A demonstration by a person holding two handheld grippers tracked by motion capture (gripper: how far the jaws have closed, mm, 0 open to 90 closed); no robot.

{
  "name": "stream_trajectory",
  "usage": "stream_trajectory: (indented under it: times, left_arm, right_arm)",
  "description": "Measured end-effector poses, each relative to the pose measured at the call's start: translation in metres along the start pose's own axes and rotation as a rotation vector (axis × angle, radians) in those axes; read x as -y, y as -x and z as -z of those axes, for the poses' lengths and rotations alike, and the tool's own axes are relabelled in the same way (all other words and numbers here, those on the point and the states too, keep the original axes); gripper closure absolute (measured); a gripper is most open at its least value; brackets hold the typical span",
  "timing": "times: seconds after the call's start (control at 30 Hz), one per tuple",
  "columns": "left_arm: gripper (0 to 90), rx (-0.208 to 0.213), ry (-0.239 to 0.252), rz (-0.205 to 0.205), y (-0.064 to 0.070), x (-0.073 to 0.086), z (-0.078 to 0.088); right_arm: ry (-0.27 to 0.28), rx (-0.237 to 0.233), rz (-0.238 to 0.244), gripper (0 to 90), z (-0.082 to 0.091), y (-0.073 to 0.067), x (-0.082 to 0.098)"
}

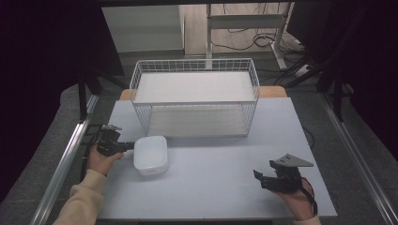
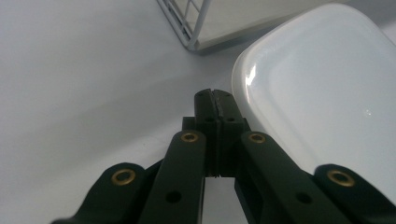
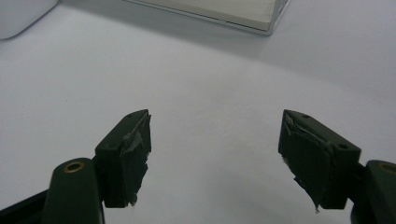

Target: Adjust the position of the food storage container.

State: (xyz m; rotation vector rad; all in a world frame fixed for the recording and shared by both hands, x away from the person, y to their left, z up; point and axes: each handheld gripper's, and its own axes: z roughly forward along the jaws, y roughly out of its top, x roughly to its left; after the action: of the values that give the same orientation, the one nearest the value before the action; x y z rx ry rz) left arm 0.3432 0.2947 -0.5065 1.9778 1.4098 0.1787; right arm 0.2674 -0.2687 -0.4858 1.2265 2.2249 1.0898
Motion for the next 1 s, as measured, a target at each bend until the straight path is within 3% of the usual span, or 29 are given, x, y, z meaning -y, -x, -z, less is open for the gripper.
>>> stream_trajectory:
  times: [0.63, 1.0]
  left_arm:
    - [90.0, 0.077, 0.001, -0.022, 0.025, -0.004, -0.013]
    - [90.0, 0.116, -0.017, -0.062, 0.044, -0.004, -0.018]
  right_arm:
    - [0.001, -0.001, 0.003, 25.5, 0.001, 0.000, 0.000]
    - [0.002, -0.001, 0.001, 25.5, 0.001, -0.001, 0.000]
